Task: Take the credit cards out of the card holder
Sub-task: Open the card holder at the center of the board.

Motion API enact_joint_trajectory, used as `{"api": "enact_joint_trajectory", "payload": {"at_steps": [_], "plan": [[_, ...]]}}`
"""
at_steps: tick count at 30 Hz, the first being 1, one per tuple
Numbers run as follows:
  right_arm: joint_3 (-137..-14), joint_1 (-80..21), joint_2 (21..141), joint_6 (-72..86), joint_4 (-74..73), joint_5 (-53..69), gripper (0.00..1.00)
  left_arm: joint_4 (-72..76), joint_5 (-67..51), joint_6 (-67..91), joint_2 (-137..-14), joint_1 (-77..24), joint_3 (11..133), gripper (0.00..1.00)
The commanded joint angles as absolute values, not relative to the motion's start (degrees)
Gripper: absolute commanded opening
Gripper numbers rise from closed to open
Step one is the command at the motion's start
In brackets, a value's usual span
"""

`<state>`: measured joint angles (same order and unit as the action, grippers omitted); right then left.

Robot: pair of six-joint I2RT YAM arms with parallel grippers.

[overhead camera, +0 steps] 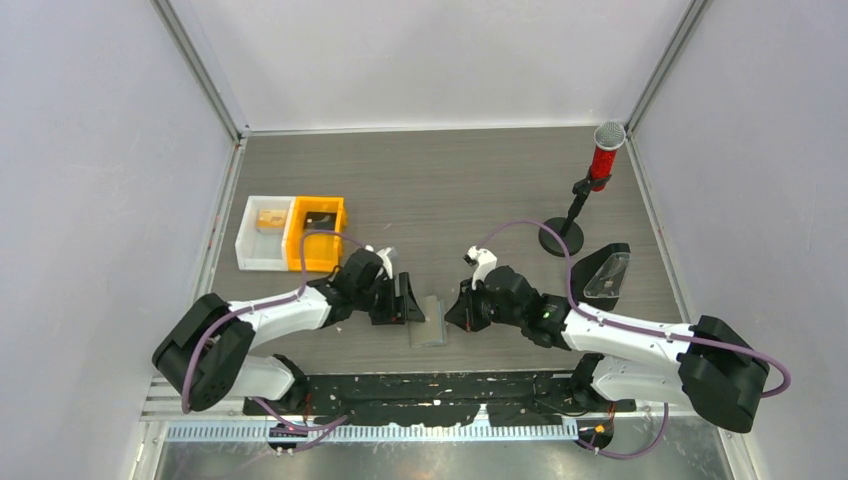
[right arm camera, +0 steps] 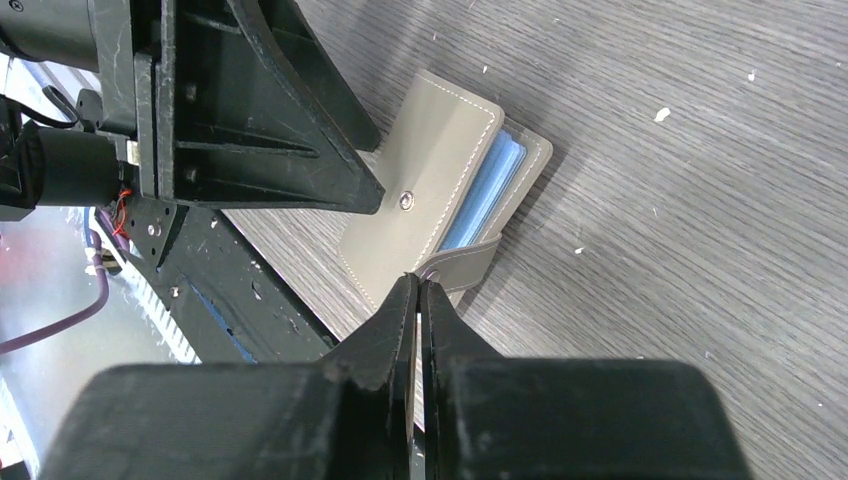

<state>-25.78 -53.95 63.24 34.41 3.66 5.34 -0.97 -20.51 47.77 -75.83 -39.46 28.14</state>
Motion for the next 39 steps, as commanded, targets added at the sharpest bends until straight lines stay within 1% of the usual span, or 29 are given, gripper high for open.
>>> {"api": "enact_joint_trajectory", "payload": {"at_steps": [1, 4, 11, 16, 19, 24, 31, 39], "plan": [[-26.38, -54.32, 60.77, 34.47, 6.60, 4.68, 0.05, -3.27, -17.93, 46.63, -75.97, -40.70, 30.23, 0.63], [-26.45, -54.32, 59.78, 34.64, 6.35, 5.14, 0.05, -4.98, -16.53, 46.37, -74.14, -41.57, 30.71, 0.64], [-26.84, -54.32, 56.83, 35.53, 6.03, 5.94, 0.05, -9.19, -14.64, 45.21, -69.77, -43.56, 33.78, 0.76], [-27.07, -54.32, 56.31, 36.00, 6.12, 6.19, 0.05, -10.54, -14.50, 43.86, -71.22, -44.65, 36.93, 0.81], [-27.11, -54.32, 56.25, 36.03, 6.24, 6.44, 0.05, -11.66, -14.26, 43.21, -72.91, -45.36, 38.82, 0.82], [-26.96, -54.32, 55.92, 36.05, 6.08, 6.45, 0.05, -12.85, -12.50, 42.77, -74.32, -46.44, 40.06, 0.81], [-26.60, -54.32, 55.38, 35.59, 5.71, 6.25, 0.05, -15.36, -10.23, 41.76, -74.78, -46.48, 40.17, 0.74], [-25.91, -53.93, 55.11, 33.67, 2.96, 3.03, 0.05, -18.07, -6.42, 41.67, -70.44, -46.42, 38.25, 0.66]]}}
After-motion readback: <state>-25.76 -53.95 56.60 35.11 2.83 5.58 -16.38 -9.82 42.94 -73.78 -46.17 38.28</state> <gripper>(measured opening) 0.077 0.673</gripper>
